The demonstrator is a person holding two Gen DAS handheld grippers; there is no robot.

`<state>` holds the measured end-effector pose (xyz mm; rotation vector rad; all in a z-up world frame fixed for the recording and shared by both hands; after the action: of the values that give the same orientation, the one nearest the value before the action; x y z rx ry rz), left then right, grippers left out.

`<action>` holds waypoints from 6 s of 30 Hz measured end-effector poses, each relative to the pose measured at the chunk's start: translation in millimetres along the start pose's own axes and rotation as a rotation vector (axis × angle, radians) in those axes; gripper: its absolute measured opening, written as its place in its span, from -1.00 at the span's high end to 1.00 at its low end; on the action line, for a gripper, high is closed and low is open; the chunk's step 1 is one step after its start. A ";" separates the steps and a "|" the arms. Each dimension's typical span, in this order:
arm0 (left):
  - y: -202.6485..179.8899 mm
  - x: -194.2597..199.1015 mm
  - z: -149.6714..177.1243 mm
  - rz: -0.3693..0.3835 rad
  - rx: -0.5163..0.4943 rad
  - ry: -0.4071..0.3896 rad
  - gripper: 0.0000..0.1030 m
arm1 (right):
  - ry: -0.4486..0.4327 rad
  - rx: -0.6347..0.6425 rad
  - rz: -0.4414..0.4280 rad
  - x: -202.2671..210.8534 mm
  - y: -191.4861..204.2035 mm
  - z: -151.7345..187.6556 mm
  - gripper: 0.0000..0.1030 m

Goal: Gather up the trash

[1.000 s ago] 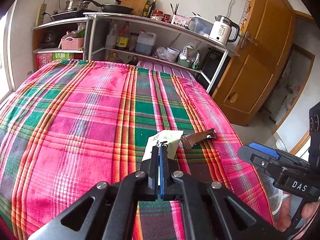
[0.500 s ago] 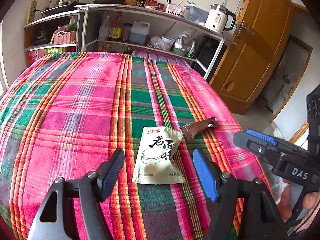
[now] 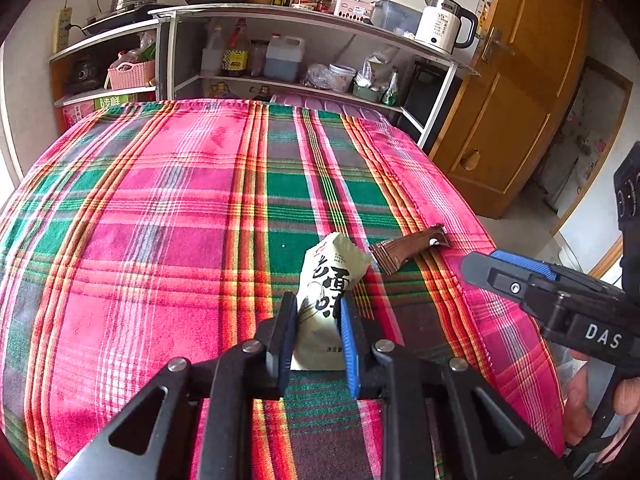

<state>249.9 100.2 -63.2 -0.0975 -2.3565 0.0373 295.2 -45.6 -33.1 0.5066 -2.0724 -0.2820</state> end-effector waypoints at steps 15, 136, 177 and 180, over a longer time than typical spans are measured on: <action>36.3 28.7 8.2 0.058 0.107 -0.109 0.59 | 0.052 -0.086 0.014 -50.3 6.3 -23.9 -0.11; -268.6 5.5 -28.2 0.343 -0.246 -0.048 0.52 | -0.234 -0.355 0.150 158.6 -224.6 61.9 0.47; -199.3 125.3 50.0 0.208 -0.250 -0.171 0.07 | -0.353 -0.110 0.215 221.4 -120.8 158.2 0.16; -198.1 128.0 55.1 0.199 -0.250 -0.170 0.07 | -0.355 -0.108 0.215 222.2 -120.0 161.2 0.16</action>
<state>108.9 -86.7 -1.0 -0.4675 -2.5024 -0.1584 83.8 -254.7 3.8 0.1731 -2.4172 -0.3749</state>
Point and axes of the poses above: each gripper's, at about its wrist camera, not at the fingertips, and x roughly against the way its jaws point, y to its left, z to its underside, the point moved 6 cm from there along -x, roughly the way its jaws point, and after that the axes turned 14 degrees about -x, right-handed, at the moved point
